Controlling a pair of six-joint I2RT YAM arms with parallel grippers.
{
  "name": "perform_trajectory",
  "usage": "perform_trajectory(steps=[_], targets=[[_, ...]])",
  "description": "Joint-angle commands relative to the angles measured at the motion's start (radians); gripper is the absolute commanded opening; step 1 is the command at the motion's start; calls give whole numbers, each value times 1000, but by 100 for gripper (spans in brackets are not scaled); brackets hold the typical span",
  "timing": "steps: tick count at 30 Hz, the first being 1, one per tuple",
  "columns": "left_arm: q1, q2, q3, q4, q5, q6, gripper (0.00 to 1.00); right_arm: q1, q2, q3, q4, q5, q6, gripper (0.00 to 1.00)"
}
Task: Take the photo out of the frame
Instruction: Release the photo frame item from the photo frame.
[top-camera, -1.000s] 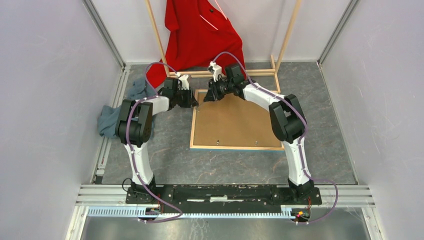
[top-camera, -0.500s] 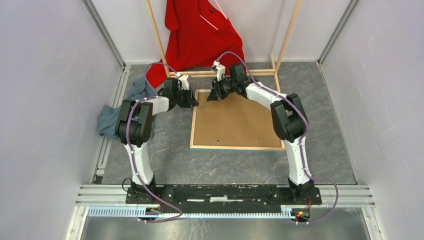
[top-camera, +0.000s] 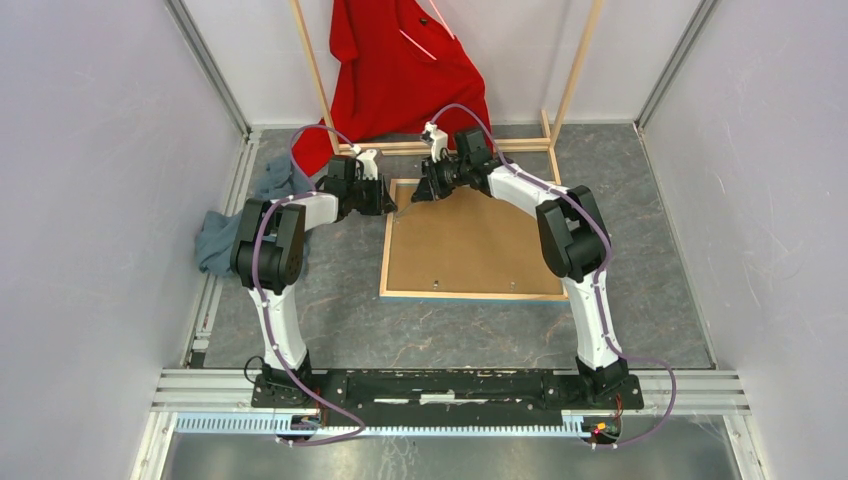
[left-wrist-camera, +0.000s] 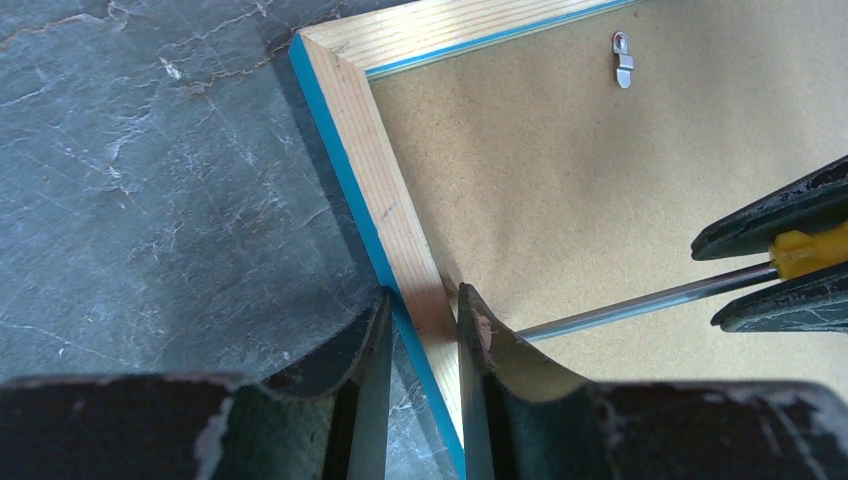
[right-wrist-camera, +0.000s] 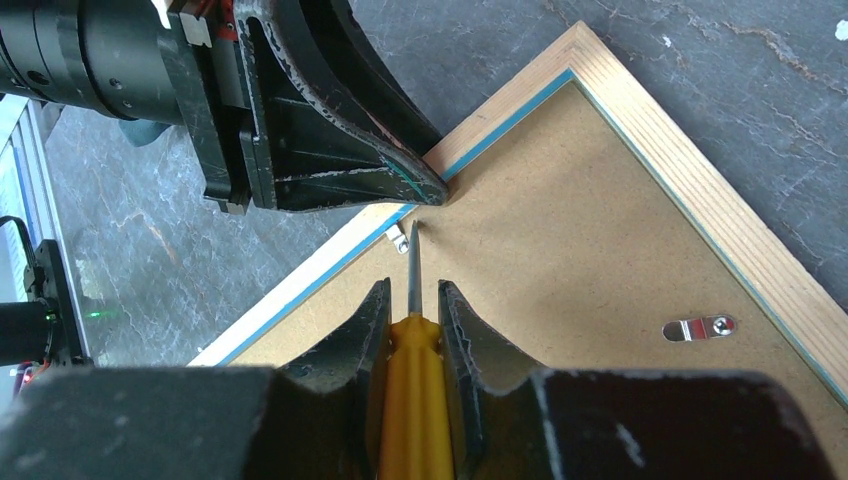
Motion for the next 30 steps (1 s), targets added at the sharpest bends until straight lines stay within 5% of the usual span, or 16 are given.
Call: perform_trajectory(steps=[1,30], targets=[[-20,24,-23,-15,52,-21,23,12,26,37,18,-20,10,0],[-20,34,-13,-20,-3,-46,16,42,-2,50,-132,-13,-133,0]])
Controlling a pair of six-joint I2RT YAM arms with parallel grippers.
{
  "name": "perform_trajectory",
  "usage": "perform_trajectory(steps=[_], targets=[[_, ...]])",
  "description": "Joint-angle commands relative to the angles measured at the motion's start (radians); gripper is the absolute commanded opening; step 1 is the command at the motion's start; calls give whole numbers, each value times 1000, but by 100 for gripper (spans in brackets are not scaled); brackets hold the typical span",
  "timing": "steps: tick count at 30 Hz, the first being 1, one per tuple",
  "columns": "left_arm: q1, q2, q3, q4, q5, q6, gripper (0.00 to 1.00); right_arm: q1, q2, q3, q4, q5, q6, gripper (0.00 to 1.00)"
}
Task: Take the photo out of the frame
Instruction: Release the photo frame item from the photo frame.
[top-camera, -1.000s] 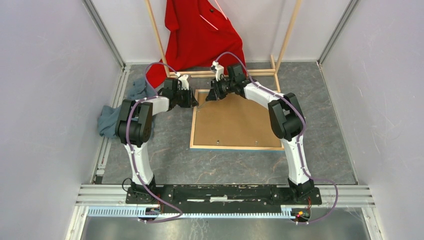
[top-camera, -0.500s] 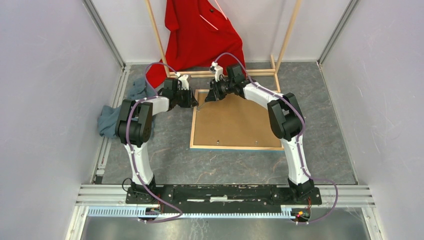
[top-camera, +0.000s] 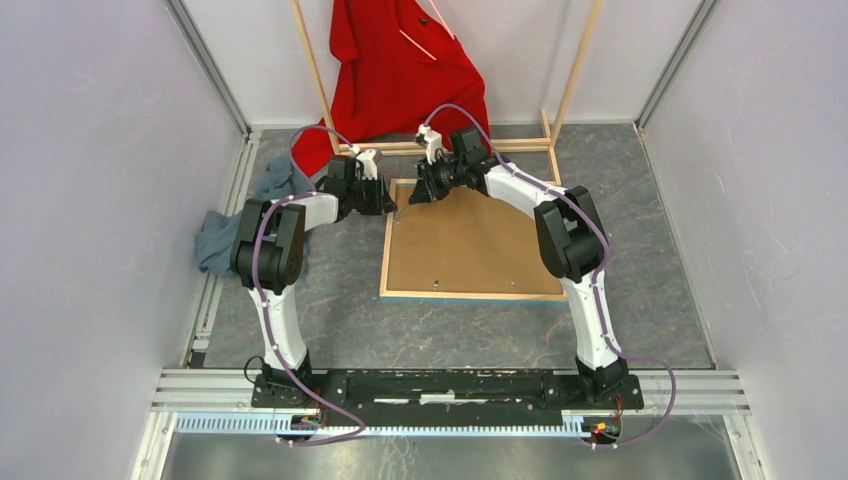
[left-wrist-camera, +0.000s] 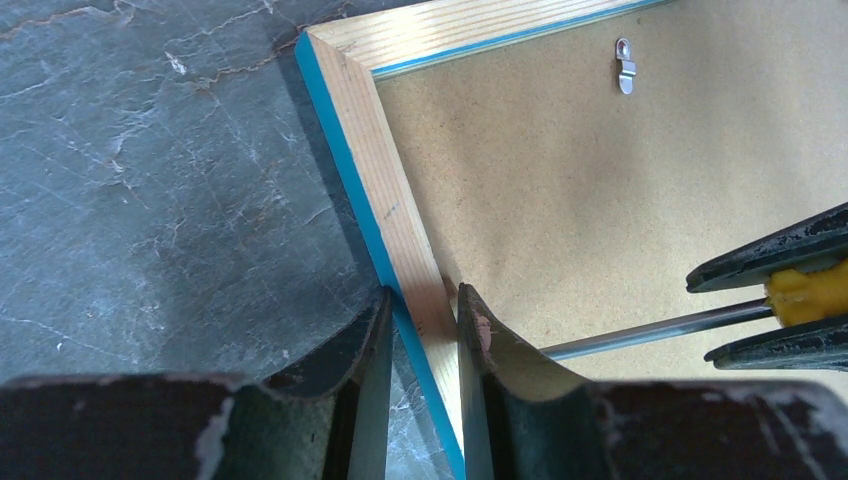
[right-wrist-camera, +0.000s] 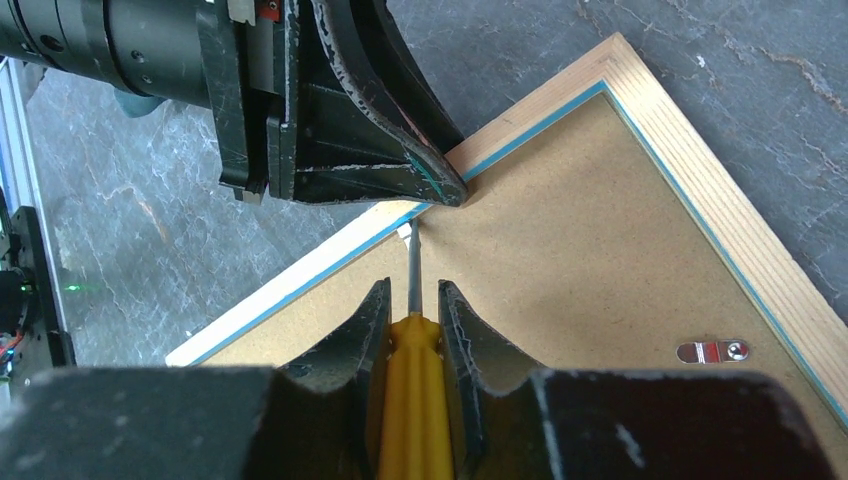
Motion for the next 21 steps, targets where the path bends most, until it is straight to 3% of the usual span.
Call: perform_trajectory(steps=[1,21], targets=[[-20,34,-11,-23,5,-24,16,24,-11,19,-88,4,-63,0],[-19,45,0,-37,-8,-31,14,87,-111,-88,-85,110,-307,0]])
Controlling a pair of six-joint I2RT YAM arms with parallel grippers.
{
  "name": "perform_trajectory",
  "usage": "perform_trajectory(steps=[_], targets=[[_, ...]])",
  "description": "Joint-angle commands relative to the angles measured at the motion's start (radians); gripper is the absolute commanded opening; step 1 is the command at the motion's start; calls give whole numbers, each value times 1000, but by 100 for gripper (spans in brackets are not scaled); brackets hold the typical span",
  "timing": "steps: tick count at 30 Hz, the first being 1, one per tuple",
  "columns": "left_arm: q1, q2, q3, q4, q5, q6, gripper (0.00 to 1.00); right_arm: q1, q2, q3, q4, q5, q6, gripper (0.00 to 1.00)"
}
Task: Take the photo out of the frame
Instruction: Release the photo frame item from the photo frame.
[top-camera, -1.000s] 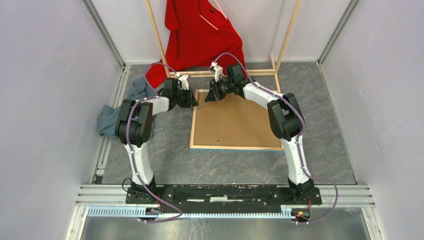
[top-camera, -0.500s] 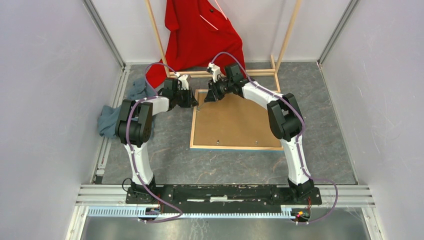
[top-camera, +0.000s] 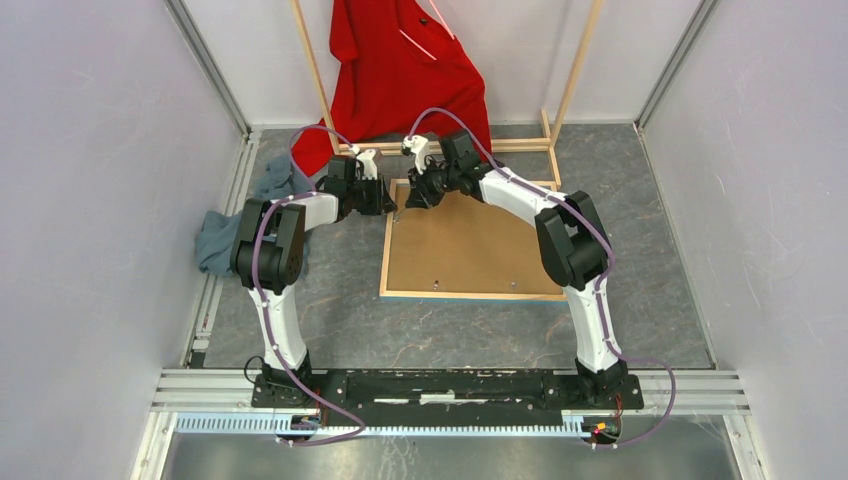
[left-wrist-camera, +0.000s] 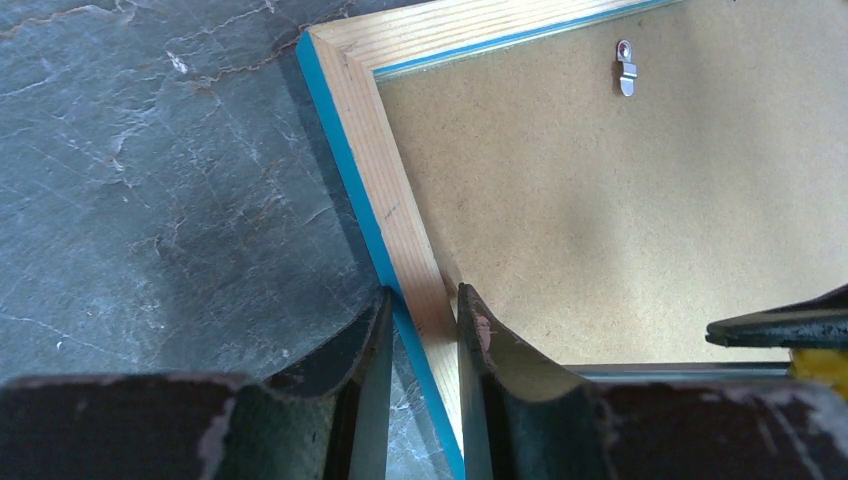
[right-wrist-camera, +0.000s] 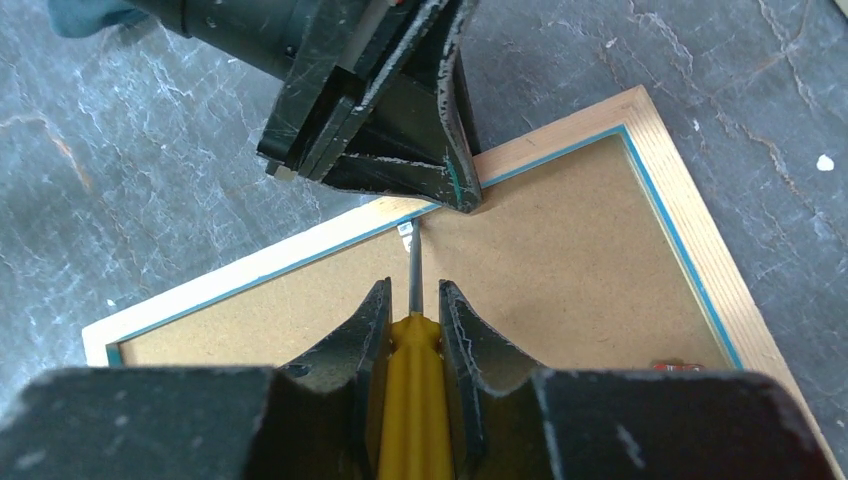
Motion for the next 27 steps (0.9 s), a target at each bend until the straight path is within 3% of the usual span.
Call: perform_trajectory(steps=[1,27], targets=[[-20,46,0,-36,-5,-27,14,37,-49,-40,-75,40,-88,0],[-20,50,6,-40,-12,-29,14,139,-131,-115,-134,227,-387,0]])
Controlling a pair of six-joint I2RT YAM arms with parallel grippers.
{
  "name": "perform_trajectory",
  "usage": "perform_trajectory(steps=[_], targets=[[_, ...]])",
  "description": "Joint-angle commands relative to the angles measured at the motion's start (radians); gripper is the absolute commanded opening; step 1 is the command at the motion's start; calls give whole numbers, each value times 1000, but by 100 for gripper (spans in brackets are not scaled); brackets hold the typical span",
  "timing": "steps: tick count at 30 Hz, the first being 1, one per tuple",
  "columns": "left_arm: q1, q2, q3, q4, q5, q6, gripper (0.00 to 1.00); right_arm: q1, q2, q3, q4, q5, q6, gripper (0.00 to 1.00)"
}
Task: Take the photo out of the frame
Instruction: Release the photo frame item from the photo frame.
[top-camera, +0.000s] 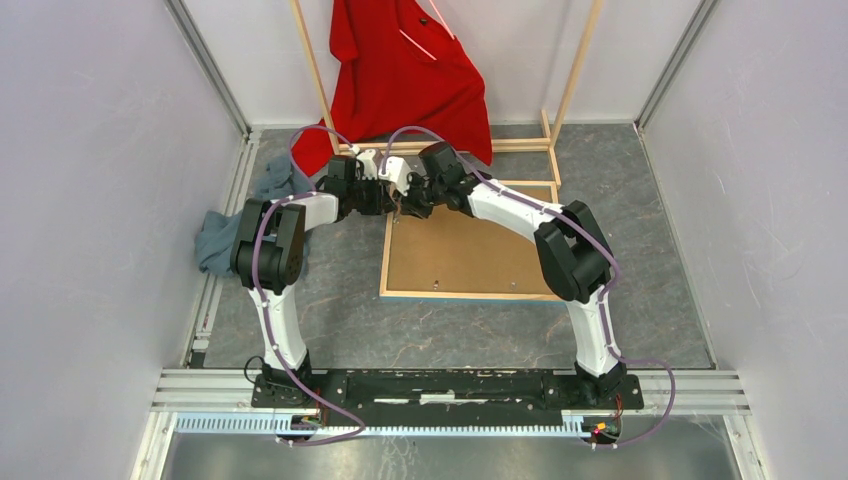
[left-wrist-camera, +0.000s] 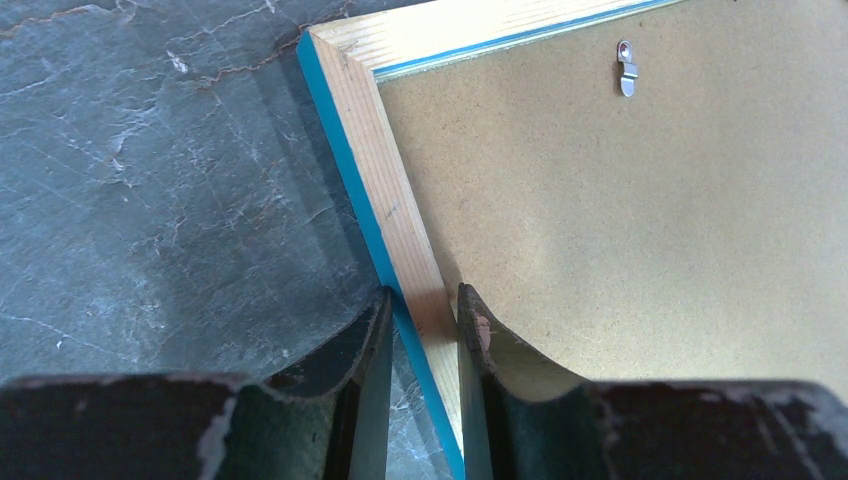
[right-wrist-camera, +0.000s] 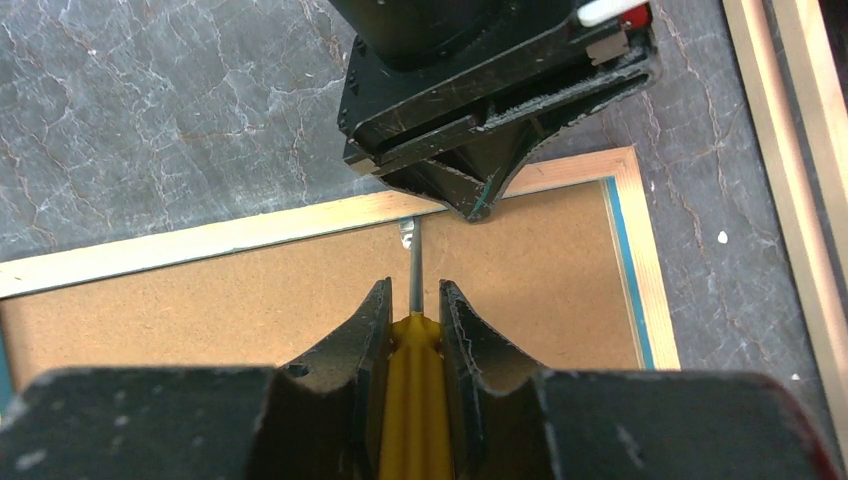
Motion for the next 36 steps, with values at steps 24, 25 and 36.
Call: perform_trajectory(steps=[24,25,36], targets=[[-20,52,8,-42,-12,-29,14,73,-40,-14,-170,-38,-140,0],[-20,52,9,-43,-12,-28,14,73,-38,-11,-169,-44,-138,0],[-20,55,12,-45,-11,-29,14,72,-44,-29,-103,-45,9,0]])
